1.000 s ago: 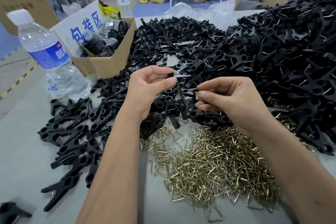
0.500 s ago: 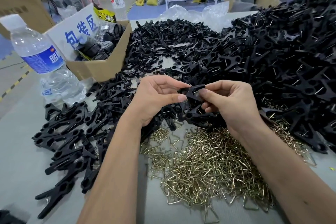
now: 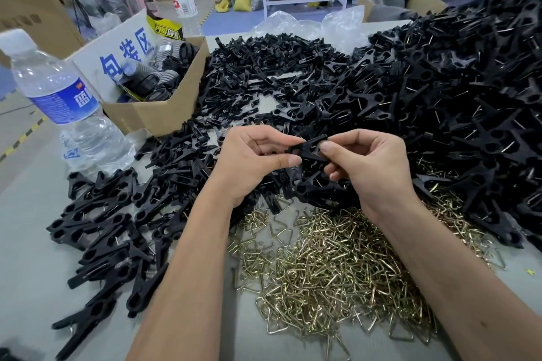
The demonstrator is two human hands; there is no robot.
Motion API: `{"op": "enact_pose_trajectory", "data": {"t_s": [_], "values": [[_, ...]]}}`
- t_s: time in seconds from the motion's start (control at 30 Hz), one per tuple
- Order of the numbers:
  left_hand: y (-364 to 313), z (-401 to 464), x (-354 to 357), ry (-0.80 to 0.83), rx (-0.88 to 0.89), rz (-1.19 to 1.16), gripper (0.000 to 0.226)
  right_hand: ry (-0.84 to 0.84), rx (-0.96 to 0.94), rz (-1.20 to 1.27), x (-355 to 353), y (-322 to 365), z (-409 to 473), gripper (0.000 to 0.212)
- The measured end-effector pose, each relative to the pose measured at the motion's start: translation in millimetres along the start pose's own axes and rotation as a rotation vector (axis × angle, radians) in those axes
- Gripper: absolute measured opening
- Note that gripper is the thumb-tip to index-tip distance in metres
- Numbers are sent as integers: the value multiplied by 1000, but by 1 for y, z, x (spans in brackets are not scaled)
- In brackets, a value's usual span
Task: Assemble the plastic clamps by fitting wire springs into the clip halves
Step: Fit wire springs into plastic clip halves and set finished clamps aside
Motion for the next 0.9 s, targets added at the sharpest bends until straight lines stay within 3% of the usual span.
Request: {"op": "enact_pose_trajectory", "data": {"t_s": [0.2, 0.43, 0.57, 0.9], "values": [[-10, -1, 3, -12, 28, -54, 29, 171, 193, 208, 10, -13, 2, 34], [-9, -1, 12, -21, 15, -187, 41, 631, 423, 356, 41, -22, -13, 39], [-14, -1, 12, -34, 55, -154, 39, 809, 496, 548, 51, -19, -22, 44], [-21, -1, 8, -23, 101, 35, 32, 842, 601, 693, 53, -22, -24, 38]]}}
Point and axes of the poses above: each hand's wrist, its own z-axis towards the middle knuckle, its own x-axis out of the palm, y = z × x, the point moved 9 cm from there along z, towards the middle knuckle, and after that the axes turned 12 degrees about x, right-handed, at the moved point
